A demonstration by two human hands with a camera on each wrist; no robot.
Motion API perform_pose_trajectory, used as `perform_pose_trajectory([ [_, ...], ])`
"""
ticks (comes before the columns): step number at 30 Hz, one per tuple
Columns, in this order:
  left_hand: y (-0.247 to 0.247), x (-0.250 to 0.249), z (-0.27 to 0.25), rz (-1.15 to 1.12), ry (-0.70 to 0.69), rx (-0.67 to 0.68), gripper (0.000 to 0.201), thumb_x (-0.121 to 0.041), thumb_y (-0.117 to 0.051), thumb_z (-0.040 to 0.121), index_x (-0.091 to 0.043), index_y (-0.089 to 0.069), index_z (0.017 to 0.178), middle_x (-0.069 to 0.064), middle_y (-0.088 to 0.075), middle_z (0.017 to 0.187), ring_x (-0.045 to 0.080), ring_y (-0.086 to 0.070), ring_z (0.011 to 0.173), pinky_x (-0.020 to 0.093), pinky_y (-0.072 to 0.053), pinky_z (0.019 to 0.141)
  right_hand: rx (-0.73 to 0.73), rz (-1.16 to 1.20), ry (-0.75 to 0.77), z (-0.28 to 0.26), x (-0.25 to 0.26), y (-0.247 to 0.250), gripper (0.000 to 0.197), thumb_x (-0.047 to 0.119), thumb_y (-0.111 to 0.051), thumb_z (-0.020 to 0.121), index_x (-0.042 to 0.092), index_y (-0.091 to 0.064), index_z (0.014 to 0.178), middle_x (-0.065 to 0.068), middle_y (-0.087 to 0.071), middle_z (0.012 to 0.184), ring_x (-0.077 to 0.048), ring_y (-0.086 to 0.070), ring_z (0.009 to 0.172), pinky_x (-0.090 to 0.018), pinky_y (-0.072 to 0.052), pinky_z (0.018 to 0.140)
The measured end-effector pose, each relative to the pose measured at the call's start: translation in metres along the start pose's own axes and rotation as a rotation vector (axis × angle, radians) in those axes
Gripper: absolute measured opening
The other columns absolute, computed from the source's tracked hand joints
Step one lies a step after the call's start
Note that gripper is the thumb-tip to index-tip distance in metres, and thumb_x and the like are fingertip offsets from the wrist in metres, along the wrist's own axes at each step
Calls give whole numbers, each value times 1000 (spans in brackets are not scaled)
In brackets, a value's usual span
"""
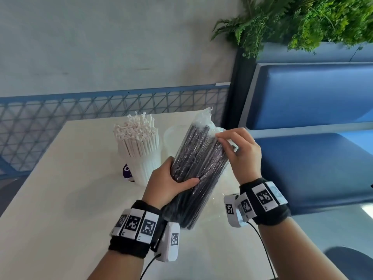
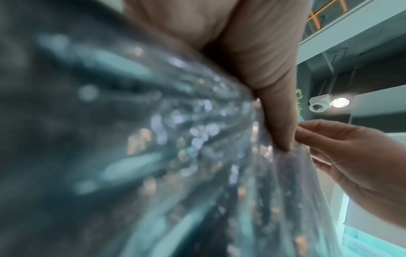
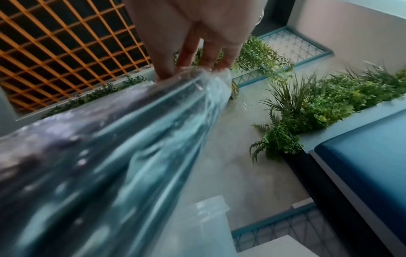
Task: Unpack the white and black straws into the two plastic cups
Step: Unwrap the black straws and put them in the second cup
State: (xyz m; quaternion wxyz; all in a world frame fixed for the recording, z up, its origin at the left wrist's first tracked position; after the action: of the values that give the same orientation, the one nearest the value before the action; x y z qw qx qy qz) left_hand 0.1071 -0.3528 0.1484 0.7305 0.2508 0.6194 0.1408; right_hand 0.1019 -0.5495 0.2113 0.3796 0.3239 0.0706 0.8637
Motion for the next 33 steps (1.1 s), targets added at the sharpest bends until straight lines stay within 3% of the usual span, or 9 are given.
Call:
perform_pose_trajectory([
  [2,-6,5,0,-20,24,6,53,-47,-80,61,-21,-55,99,-14,-67,91,-9,-60,81,2,-44,65,7,-16,-24,5,-7,1,9,17,-65,85,12,-72,82,5,-62,80,-4,-55,75,-8,-42,71],
  [5,-11,14,-4,-29,51,16,54,-49,-80,58,-21,-54,97,-12,-68,89,-8,-62,78,7,-48,66,-1,-10,-98,17,-21,4,10,13,-63,85,9,-71,82,3,-59,79,1,-52,72,-1,-38,66],
  [9,-15,21,-7,-59,72,28,57,-51,-81,56,-22,-55,97,-9,-70,91,-1,-65,82,22,-54,77,10,32,-253,41,-43,10,12,11,-60,87,4,-70,86,-6,-62,87,12,-55,65,-1,-39,60],
  [15,-6,23,-8,-98,88,-6,55,-45,-82,58,-24,-55,101,-10,-70,94,2,-66,86,21,-53,80,-53,74,-191,45,-27,7,14,22,-60,88,10,-61,79,-4,-59,75,-6,-50,61,-12,-40,58],
  [17,1,23,-9,-97,85,-6,55,-44,-82,58,-23,-55,101,-9,-69,94,1,-65,86,21,-53,80,123,126,-116,37,-11,-9,14,23,-60,88,11,-64,82,-2,-63,76,-10,-55,67,-17,-46,64],
  [21,19,25,-6,-63,57,-13,53,-44,-83,58,-22,-56,98,-9,-70,91,-2,-64,82,19,-53,76,438,47,-98,29,3,-39,25,38,-56,88,16,-65,96,8,-58,93,-1,-52,81,-6,-38,75],
  [27,54,32,-4,-58,43,-59,54,-40,-84,56,-22,-54,97,-11,-68,89,-8,-61,80,7,-46,64,532,349,-254,49,29,-46,29,39,-54,85,18,-57,66,19,-60,60,-3,-53,59,-19,-43,69],
  [30,62,26,1,-148,19,-90,58,-43,-82,53,-25,-54,100,-12,-67,94,-5,-63,84,12,-49,71,469,396,-158,57,55,-49,30,29,-51,91,11,-60,68,10,-59,62,-1,-56,62,-15,-44,72],
  [33,51,25,16,-265,9,-101,58,-28,-86,57,-26,-53,106,-15,-66,100,-4,-62,92,11,-49,78,333,360,-104,69,66,-45,28,24,-53,93,12,-62,69,11,-60,63,-1,-57,63,-16,-46,70],
])
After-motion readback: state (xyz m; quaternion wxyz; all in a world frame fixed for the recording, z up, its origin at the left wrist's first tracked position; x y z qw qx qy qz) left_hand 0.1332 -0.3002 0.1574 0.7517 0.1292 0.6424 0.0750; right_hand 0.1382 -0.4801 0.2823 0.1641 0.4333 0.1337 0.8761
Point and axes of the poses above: each hand's wrist, its own z-axis towards the middle knuckle, its own y-axis out of the back of the hand, x = y × z, the point moved 6 cm from there along z, towards the middle knuckle
